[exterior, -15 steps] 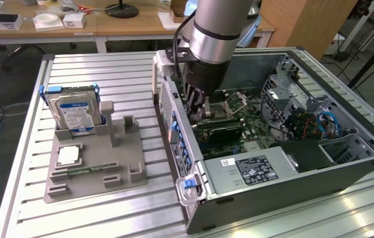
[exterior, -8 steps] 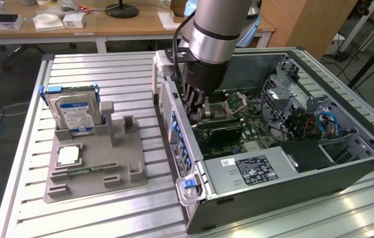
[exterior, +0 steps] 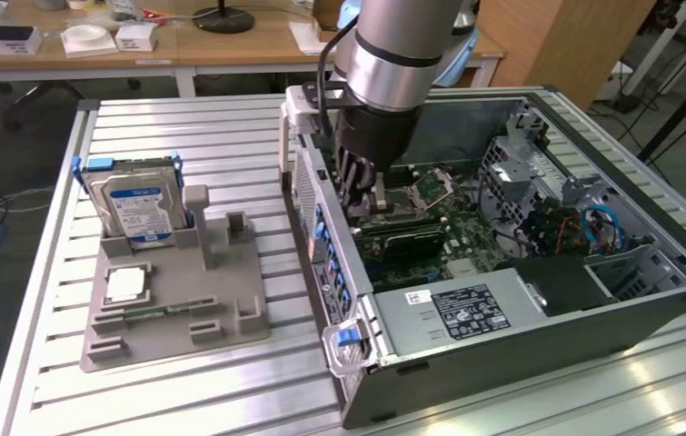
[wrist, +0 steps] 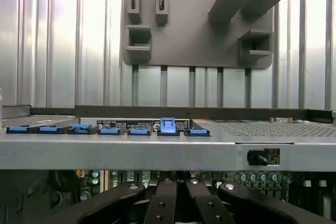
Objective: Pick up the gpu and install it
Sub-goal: 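Press down on the gpu until it lock into place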
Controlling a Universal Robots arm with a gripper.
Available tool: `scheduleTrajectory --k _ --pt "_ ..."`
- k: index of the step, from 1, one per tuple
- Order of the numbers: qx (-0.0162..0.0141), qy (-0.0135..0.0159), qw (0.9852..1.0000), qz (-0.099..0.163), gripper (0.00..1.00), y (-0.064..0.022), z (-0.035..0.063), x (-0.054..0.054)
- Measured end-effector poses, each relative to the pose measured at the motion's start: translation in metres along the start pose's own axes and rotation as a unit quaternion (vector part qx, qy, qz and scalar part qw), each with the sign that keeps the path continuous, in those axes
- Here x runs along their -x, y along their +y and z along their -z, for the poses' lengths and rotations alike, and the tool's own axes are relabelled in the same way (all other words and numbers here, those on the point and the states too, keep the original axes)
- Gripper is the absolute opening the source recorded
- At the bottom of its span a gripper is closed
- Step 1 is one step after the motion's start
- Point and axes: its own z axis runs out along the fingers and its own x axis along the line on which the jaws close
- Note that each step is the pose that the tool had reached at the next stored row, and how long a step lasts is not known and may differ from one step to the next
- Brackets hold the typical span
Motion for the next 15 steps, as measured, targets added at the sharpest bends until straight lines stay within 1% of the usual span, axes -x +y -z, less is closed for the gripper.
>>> scheduleTrajectory --k 5,8,15 --pt "0.0000 0.0004 1.0000 0.000 0.11 0.0002 0.0004 0.0000" --pt "0.0000 0.0017 1.0000 0.000 0.11 0.0032 0.0002 -0.0005" --pt "0.0000 0.0021 1.0000 0.000 0.11 0.0044 0.0000 -0.0025"
